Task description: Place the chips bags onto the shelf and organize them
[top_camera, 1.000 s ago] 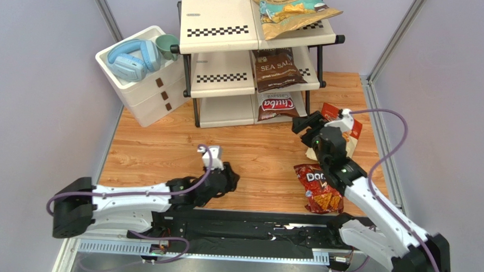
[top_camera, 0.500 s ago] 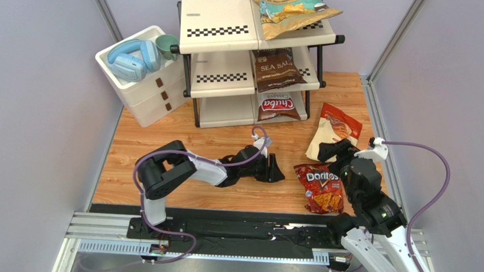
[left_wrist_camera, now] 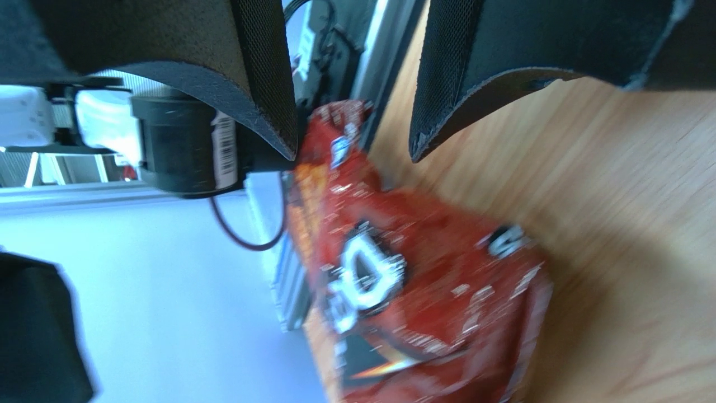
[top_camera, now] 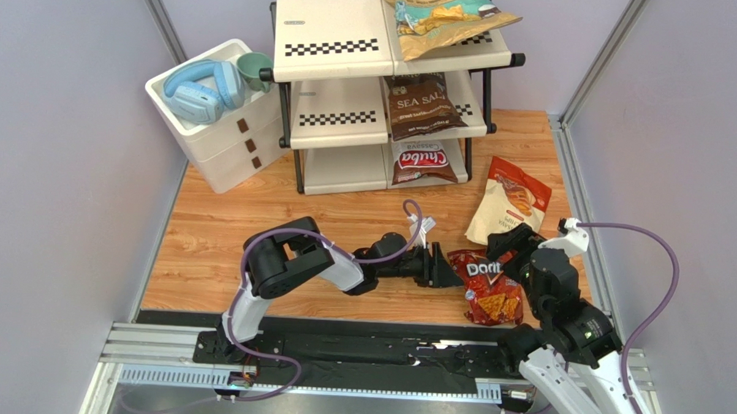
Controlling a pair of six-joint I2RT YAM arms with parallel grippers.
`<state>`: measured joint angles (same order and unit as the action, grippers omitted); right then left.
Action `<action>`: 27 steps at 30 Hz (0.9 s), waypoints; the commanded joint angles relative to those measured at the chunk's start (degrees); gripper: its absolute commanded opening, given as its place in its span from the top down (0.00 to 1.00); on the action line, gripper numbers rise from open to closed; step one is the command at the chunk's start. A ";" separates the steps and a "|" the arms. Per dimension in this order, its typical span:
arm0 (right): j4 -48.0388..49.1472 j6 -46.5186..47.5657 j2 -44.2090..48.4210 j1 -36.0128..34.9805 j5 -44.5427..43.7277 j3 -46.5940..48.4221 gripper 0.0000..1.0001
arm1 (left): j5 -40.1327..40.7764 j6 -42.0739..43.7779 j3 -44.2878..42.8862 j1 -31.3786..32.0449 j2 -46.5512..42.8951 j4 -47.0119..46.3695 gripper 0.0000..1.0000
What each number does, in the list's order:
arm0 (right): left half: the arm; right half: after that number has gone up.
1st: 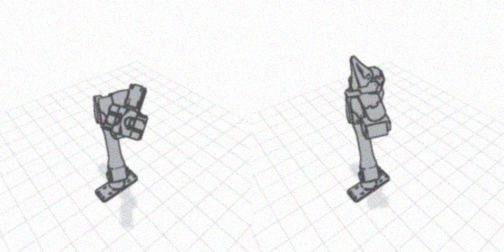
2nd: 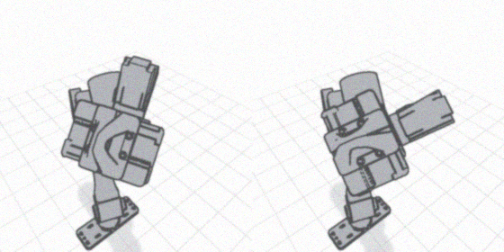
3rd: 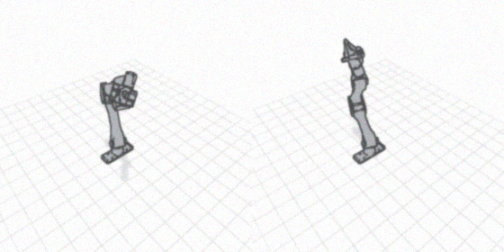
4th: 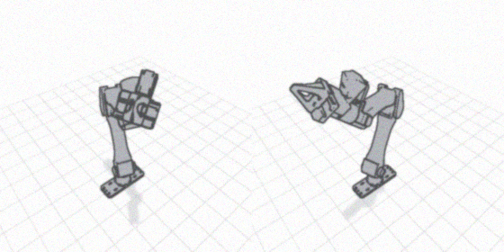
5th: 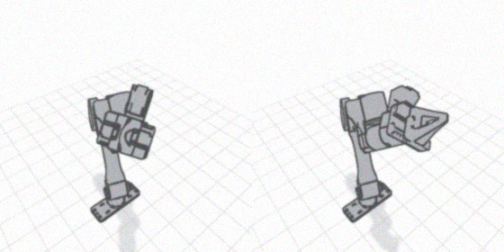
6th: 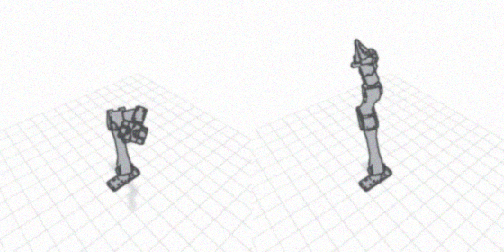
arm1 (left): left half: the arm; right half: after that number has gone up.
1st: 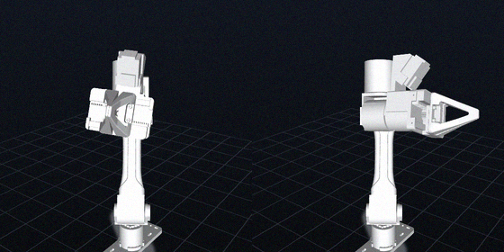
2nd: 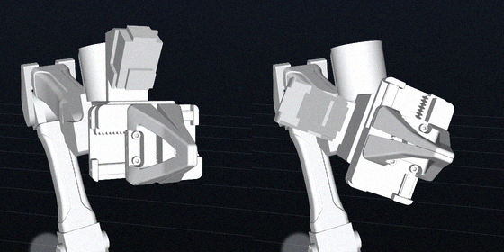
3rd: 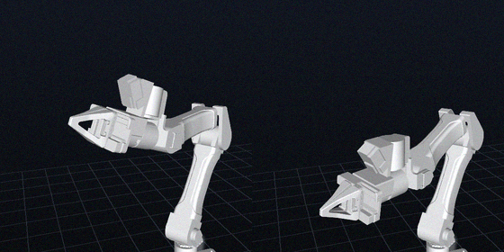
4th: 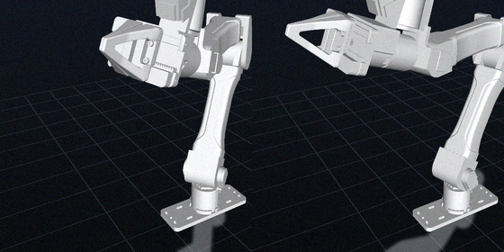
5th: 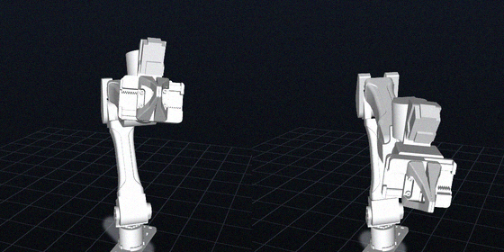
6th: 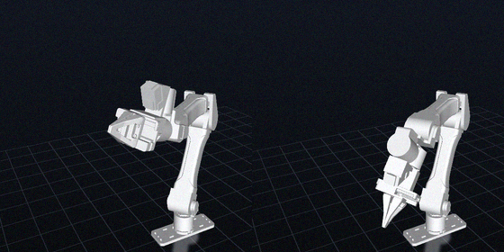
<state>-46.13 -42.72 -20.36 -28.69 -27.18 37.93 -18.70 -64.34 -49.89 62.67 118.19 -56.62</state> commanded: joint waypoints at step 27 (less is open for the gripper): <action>-0.19 2.03 1.63 0.21 -1.73 2.06 0.19 | -1.78 -2.46 -6.10 2.63 4.24 -1.12 0.41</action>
<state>-47.29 -41.69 -20.14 -28.69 -28.01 39.40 -19.49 -66.02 -53.74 64.79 121.32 -54.68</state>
